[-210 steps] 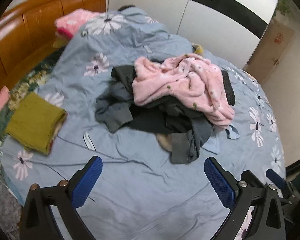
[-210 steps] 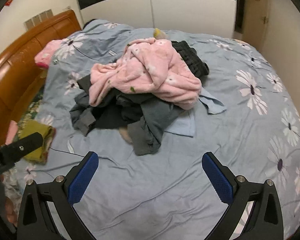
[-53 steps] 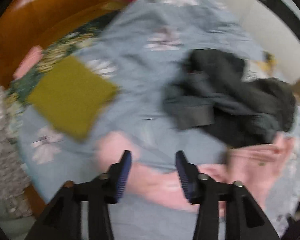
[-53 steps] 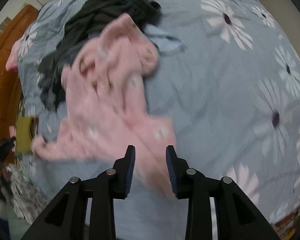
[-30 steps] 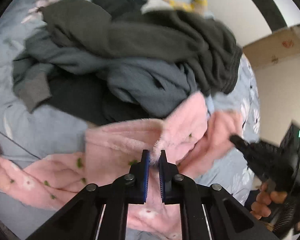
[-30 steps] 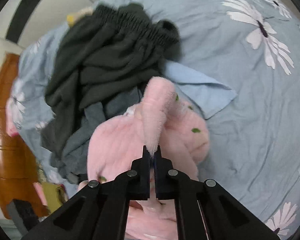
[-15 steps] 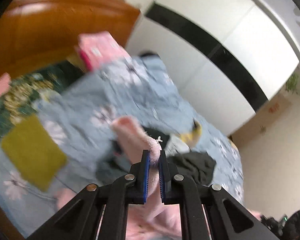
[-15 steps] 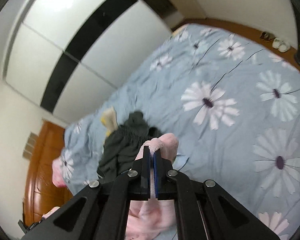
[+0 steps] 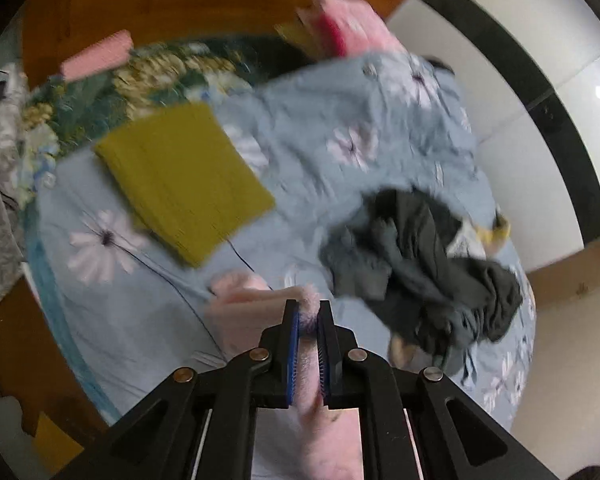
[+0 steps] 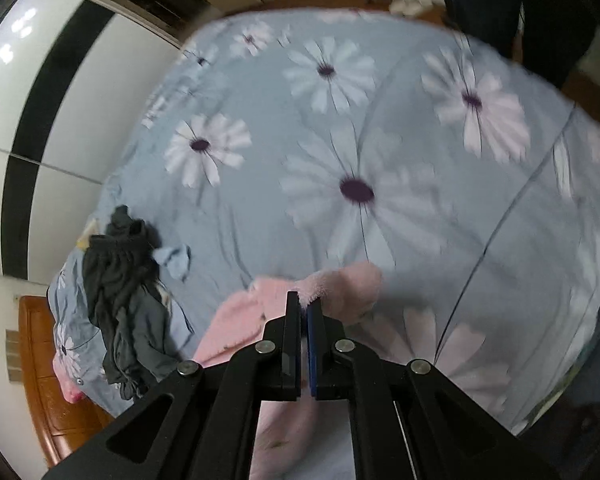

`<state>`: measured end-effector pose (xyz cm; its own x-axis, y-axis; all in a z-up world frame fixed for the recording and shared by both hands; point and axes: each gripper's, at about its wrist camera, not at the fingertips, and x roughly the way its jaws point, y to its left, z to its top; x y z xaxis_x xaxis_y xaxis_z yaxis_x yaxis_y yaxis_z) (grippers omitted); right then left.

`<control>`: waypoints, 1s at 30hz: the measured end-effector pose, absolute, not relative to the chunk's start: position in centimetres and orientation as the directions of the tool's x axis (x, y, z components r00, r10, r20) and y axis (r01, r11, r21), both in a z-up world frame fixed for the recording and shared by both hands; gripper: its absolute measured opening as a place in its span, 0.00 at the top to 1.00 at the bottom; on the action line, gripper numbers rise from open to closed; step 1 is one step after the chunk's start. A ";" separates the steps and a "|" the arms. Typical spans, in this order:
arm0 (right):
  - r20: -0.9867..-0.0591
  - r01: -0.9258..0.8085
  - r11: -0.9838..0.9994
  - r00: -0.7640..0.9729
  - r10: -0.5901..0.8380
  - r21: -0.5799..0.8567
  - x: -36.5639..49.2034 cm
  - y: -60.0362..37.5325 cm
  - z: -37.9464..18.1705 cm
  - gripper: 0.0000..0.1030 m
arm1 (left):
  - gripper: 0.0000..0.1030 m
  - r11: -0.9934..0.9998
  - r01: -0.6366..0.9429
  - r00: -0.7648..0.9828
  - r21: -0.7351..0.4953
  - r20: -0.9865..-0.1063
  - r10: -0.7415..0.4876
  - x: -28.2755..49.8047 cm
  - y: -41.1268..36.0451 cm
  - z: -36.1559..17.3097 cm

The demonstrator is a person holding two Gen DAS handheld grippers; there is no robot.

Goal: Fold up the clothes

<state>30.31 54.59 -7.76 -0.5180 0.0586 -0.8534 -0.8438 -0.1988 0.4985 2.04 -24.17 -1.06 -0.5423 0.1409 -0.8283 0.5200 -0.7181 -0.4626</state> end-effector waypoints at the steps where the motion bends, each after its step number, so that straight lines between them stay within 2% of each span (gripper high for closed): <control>1: -0.849 -0.838 -0.210 -0.525 0.056 0.504 29.8 54.5 -7.5 0.98 | 0.91 -0.735 0.490 -0.550 -0.469 -0.820 0.157 0.9 -23.1 -0.7; 3: -0.826 -0.810 -0.246 -0.561 0.061 0.532 28.2 54.7 -6.0 0.98 | 0.91 -0.766 0.418 -0.579 -0.489 -0.793 0.190 -0.9 -20.8 0.9; 7: -0.735 -0.724 -0.342 -0.667 0.125 0.599 26.8 56.2 0.3 0.98 | 0.91 -0.831 0.185 -0.732 -0.525 -0.638 0.240 -4.7 -18.7 9.0; 10: -0.682 -0.681 -0.429 -0.709 0.180 0.594 26.8 56.6 4.5 0.98 | 0.91 -0.878 0.045 -0.813 -0.476 -0.528 0.244 -5.2 -18.5 14.0; 12: -0.691 -0.692 -0.443 -0.695 0.199 0.569 27.5 56.4 4.4 0.98 | 0.91 -0.900 0.018 -0.826 -0.436 -0.513 0.232 -4.7 -18.8 14.0; 14: -0.738 -0.739 -0.406 -0.645 0.196 0.538 28.6 56.3 1.4 0.98 | 0.91 -0.899 0.053 -0.788 -0.435 -0.571 0.230 -4.7 -19.7 10.6; 20: -0.927 -0.912 -0.217 -0.370 0.063 0.349 32.0 54.5 -11.8 0.98 | 0.91 -0.889 0.271 -0.549 -0.368 -0.818 0.171 -5.5 -21.6 -5.8; 23: -0.961 -0.951 -0.146 -0.278 0.010 0.273 33.8 53.0 -15.9 0.98 | 0.91 -0.878 0.370 -0.404 -0.304 -0.904 0.142 -5.2 -21.9 -13.7; 27: -0.973 -0.965 -0.126 -0.232 -0.011 0.231 35.4 52.0 -17.6 0.98 | 0.89 -0.843 0.450 -0.312 -0.295 -0.936 0.161 -3.5 -22.8 -17.8; 30: -0.970 -0.960 -0.143 -0.241 -0.002 0.239 35.1 52.2 -17.0 0.98 | 0.80 -0.810 0.499 -0.297 -0.307 -0.939 0.173 -1.5 -23.8 -18.0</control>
